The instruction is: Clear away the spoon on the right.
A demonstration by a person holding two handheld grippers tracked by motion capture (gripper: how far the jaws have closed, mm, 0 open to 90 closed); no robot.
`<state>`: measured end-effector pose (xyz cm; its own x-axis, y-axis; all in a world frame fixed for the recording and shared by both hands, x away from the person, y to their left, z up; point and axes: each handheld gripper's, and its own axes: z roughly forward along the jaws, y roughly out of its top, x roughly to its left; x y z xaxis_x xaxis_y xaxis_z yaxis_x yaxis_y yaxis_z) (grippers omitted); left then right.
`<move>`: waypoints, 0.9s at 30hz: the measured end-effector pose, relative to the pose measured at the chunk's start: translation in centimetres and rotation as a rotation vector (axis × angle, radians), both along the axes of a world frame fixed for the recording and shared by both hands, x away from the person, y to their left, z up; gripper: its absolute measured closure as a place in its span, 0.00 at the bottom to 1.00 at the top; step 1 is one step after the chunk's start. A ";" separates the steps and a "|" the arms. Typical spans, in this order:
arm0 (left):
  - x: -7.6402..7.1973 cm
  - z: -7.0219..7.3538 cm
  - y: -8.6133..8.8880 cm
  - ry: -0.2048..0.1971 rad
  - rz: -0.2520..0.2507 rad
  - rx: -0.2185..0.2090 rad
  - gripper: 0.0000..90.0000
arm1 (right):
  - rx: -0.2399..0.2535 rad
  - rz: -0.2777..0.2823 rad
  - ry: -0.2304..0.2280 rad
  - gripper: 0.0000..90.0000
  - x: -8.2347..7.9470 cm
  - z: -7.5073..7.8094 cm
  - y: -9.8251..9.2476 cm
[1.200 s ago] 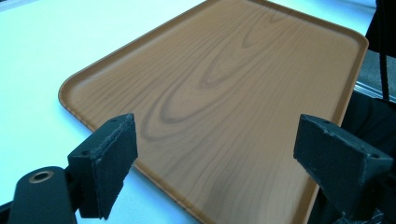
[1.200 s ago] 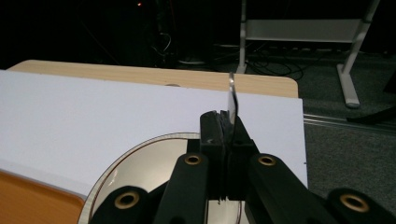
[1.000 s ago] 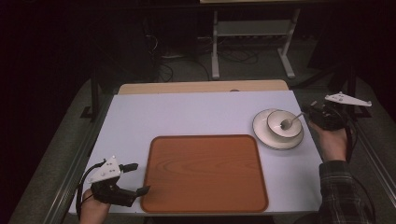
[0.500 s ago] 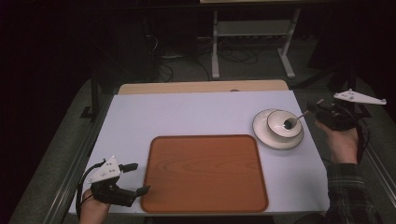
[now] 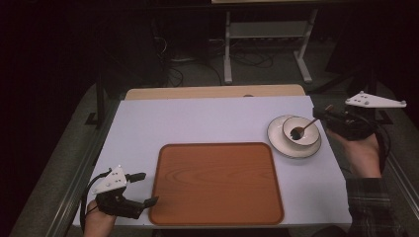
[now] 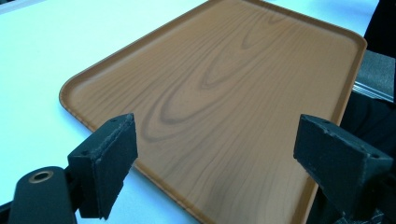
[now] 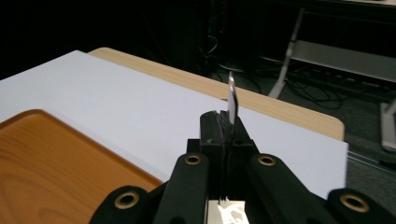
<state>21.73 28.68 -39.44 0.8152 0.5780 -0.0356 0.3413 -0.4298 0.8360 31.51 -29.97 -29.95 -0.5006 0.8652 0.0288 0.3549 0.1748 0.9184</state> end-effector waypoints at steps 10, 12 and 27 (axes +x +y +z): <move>0.0 0.0 0.0 0.001 0.001 -0.002 0.14 | -0.037 0.118 0.000 0.98 -0.7 0.6 2.9; 0.0 0.0 0.0 0.000 0.000 -0.002 0.14 | -0.051 0.144 0.005 0.98 -0.8 0.6 3.5; 0.0 0.0 0.0 0.001 -0.001 -0.003 0.14 | -0.139 0.347 0.082 0.98 -1.3 -1.1 8.3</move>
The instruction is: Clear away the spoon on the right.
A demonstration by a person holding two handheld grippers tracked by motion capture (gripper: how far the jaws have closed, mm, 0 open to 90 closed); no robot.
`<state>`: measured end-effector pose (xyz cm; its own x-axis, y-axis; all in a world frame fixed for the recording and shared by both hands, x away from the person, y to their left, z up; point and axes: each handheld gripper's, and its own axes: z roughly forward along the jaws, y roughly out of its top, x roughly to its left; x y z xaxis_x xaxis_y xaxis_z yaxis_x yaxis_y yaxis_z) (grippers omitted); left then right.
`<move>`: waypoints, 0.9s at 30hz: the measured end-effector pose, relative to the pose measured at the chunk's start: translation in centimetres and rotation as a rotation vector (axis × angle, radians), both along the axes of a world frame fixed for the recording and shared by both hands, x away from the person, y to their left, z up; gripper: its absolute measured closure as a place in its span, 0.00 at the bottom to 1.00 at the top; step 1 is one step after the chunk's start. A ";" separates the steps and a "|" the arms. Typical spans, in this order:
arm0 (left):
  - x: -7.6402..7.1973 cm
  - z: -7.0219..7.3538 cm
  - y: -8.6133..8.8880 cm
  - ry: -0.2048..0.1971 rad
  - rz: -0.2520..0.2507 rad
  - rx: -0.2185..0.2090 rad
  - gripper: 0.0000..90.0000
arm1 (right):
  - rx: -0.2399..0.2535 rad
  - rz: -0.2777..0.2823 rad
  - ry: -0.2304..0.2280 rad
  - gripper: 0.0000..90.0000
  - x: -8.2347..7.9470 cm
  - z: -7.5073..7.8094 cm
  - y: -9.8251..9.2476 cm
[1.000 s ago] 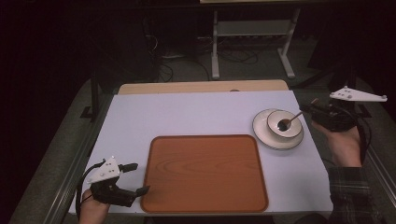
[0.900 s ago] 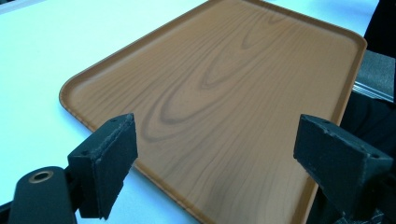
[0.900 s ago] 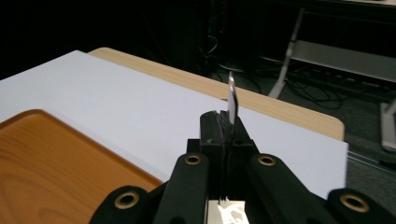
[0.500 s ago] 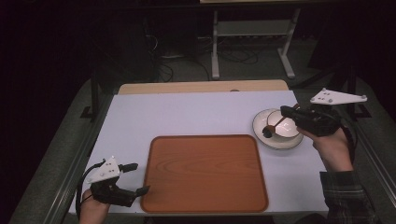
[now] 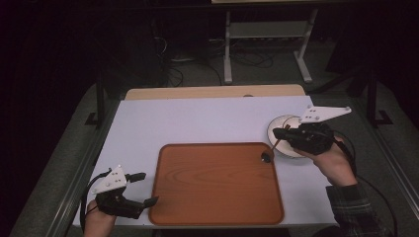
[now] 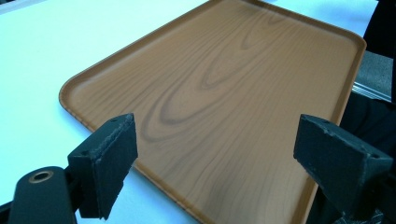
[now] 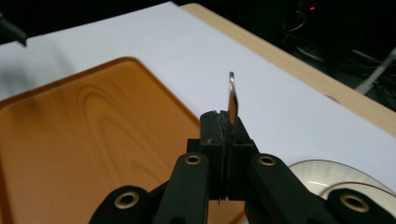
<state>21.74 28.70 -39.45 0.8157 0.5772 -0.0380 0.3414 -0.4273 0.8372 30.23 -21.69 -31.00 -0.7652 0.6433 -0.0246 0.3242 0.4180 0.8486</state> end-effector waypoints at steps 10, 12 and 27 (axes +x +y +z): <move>0.0 0.0 0.0 0.000 0.000 -0.001 0.14 | -0.041 0.067 0.035 0.98 -0.1 -1.2 2.1; 0.0 0.0 0.0 0.000 0.000 -0.001 0.14 | -0.051 0.078 0.043 0.98 0.0 -1.6 2.5; 0.0 0.0 0.0 0.002 -0.002 0.002 0.14 | -0.147 0.131 0.082 0.98 0.3 -3.7 4.6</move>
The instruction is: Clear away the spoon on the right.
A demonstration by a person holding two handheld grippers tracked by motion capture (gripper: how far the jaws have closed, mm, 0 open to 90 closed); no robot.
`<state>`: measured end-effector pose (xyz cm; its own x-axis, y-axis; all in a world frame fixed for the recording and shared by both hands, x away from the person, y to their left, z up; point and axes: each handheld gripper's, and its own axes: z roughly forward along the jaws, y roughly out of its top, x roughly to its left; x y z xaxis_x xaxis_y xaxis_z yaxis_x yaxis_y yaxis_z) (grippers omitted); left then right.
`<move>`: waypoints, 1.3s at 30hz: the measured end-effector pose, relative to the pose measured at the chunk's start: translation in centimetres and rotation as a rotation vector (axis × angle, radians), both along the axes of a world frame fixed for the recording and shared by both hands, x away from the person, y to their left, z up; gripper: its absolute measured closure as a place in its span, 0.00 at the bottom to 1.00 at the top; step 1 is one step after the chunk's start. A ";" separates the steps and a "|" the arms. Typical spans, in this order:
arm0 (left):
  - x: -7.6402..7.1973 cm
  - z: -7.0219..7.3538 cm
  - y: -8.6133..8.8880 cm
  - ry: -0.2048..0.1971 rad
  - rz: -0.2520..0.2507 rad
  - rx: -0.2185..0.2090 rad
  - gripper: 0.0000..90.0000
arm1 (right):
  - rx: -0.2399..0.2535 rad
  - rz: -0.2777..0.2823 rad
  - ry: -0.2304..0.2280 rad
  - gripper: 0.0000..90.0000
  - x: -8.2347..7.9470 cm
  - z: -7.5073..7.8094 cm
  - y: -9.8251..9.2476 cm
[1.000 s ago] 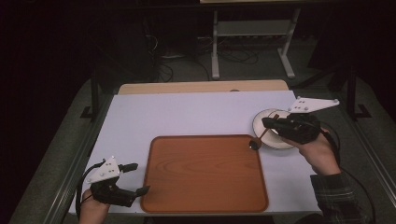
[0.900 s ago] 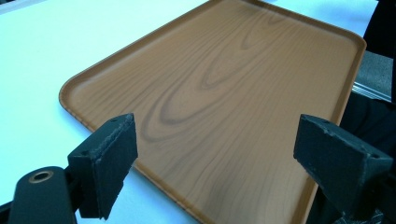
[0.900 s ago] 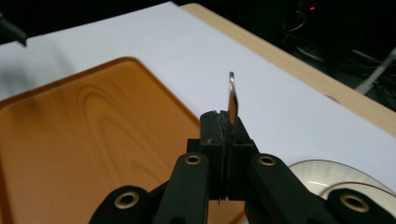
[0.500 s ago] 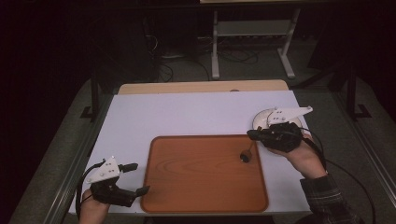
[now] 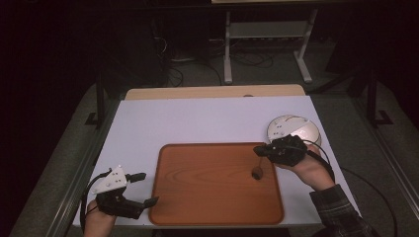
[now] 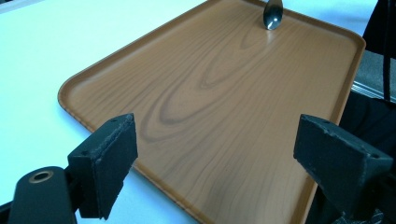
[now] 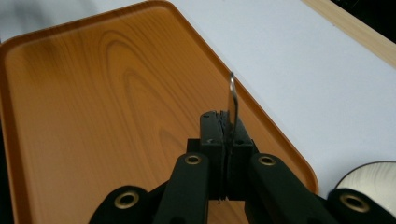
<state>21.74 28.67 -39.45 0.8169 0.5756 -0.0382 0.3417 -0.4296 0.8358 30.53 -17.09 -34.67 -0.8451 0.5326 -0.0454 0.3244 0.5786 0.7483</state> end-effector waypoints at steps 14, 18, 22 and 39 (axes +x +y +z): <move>0.0 0.0 -0.1 0.003 0.000 0.003 0.14 | -0.011 0.032 -0.023 0.98 0.7 -0.2 2.2; 0.0 0.0 0.0 0.003 0.000 0.003 0.14 | -0.002 0.038 -0.029 0.98 1.1 -0.4 2.6; 0.0 0.0 -0.1 0.002 -0.001 0.003 0.14 | 0.010 0.044 -0.034 0.98 1.4 -0.6 2.9; 0.0 0.0 -0.1 0.002 0.000 0.005 0.14 | 0.031 0.063 -0.031 0.98 2.2 -1.2 4.0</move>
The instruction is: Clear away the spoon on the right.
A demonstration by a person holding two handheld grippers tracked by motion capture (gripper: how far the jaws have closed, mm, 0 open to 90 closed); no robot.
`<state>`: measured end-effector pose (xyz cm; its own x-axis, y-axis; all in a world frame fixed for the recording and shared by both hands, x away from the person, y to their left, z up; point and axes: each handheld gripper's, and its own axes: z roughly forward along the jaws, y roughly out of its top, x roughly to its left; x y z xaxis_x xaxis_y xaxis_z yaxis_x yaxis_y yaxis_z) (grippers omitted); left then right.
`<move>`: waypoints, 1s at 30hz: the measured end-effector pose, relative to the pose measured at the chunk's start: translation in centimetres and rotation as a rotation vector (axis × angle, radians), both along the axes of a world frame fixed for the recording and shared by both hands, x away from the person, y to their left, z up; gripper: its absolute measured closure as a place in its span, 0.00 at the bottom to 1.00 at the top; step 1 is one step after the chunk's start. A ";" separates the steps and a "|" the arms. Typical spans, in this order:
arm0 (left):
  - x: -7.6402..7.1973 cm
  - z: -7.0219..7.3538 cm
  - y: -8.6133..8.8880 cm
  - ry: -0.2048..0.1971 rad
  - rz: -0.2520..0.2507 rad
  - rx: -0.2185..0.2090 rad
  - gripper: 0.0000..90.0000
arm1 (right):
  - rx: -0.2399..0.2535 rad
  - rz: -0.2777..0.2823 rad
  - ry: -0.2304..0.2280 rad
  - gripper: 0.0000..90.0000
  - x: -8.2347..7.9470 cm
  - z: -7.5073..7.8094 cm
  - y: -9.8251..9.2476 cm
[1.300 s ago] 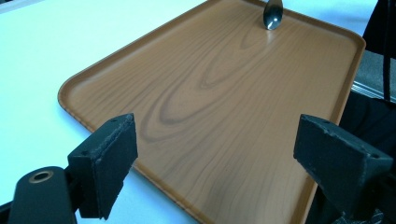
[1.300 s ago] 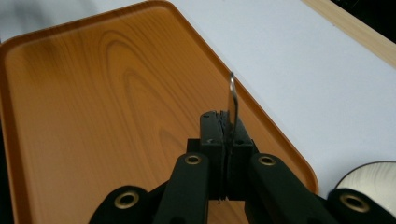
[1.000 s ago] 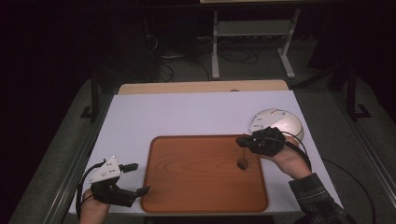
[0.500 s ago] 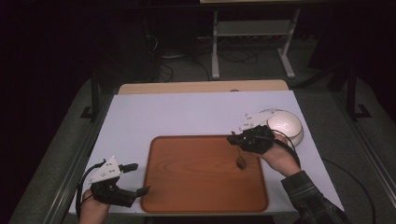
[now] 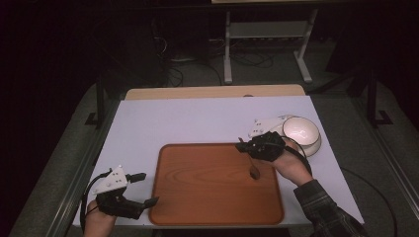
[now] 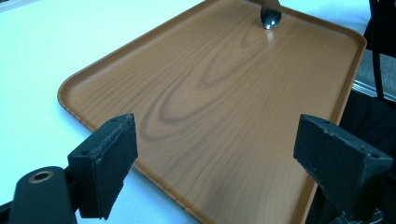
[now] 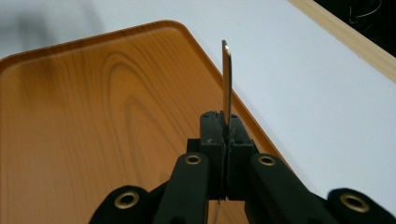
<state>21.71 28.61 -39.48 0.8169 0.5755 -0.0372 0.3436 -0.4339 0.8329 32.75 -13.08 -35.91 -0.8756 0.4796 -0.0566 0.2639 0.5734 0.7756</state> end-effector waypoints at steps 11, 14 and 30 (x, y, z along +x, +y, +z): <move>0.0 0.0 0.0 0.000 0.001 0.001 0.14 | -0.015 0.021 0.013 0.98 0.6 -0.9 1.1; 0.0 0.0 0.0 0.001 0.002 0.001 0.14 | -0.023 0.022 0.022 0.98 0.7 -1.2 1.4; 0.0 0.0 0.0 0.002 0.001 0.000 0.14 | -0.125 0.070 0.092 0.98 1.5 -4.4 4.1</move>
<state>21.68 28.64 -39.48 0.8161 0.5766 -0.0387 0.3455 -0.4332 0.8324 34.22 -8.96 -40.29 -0.9109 0.4116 -0.0306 0.2864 0.6836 0.6713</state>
